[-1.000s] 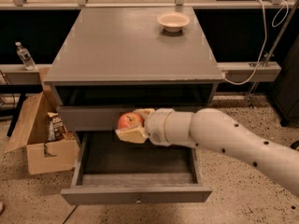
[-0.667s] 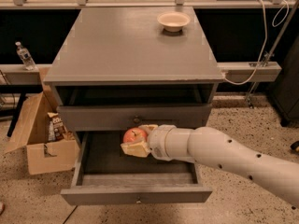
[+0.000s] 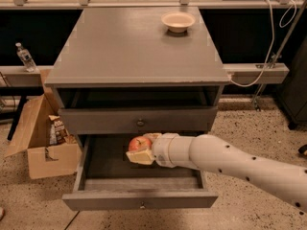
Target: Place apple into middle drawer
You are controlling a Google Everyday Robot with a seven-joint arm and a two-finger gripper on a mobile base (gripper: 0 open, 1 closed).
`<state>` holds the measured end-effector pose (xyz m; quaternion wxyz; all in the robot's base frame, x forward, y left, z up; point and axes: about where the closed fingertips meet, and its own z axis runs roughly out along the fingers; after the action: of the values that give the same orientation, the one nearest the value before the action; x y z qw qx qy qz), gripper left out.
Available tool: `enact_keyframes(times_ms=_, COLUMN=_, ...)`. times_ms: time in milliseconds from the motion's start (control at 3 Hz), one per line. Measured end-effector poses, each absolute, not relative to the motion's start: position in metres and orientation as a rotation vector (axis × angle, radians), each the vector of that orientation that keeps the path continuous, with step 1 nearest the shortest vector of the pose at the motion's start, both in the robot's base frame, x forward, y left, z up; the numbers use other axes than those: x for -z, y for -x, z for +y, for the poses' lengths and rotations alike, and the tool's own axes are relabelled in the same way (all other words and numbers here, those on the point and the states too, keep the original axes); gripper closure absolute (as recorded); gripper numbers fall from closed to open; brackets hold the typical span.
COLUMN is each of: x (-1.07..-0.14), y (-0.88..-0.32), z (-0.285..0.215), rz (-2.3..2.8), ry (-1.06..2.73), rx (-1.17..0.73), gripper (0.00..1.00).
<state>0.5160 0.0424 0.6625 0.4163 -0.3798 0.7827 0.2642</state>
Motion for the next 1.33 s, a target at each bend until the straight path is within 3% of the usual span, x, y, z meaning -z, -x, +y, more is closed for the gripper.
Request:
enact_keyframes(times_ms=667, x=-0.53, y=-0.559, z=0.04, rz=2.056, ry=0.958, rx=-0.658, gripper=1.0)
enact_keyframes(times_ms=1333, x=-0.467, y=-0.591, z=0.05, rz=2.053, ry=0.905, rx=-0.767, gripper=0.5)
